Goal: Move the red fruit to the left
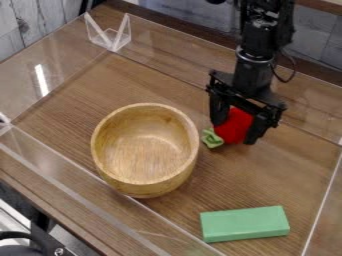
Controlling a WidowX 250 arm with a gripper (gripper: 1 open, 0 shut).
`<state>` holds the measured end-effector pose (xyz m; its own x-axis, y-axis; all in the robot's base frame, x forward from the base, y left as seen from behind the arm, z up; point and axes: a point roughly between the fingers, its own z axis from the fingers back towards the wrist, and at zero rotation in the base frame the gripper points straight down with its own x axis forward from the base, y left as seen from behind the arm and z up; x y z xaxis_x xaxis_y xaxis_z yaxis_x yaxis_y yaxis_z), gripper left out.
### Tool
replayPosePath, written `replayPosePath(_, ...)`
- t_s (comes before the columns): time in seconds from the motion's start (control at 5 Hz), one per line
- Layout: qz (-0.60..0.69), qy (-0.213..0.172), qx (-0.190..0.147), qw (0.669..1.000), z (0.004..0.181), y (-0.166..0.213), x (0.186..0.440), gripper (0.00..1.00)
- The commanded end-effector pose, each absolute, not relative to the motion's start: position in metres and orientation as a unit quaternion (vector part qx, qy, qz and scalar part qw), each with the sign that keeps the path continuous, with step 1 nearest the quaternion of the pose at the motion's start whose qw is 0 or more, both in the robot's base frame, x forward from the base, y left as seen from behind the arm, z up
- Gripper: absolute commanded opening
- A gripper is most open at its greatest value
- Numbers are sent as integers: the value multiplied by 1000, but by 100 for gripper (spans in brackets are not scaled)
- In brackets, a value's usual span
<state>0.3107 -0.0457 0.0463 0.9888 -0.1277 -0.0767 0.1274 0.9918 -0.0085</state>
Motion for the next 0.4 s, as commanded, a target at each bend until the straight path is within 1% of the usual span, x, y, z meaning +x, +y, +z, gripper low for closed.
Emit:
replayPosePath(0.0,-63,17,-2,998,53,-43,318,100)
replayPosePath(0.2,-63,14,-2,998,51,-42,319,0)
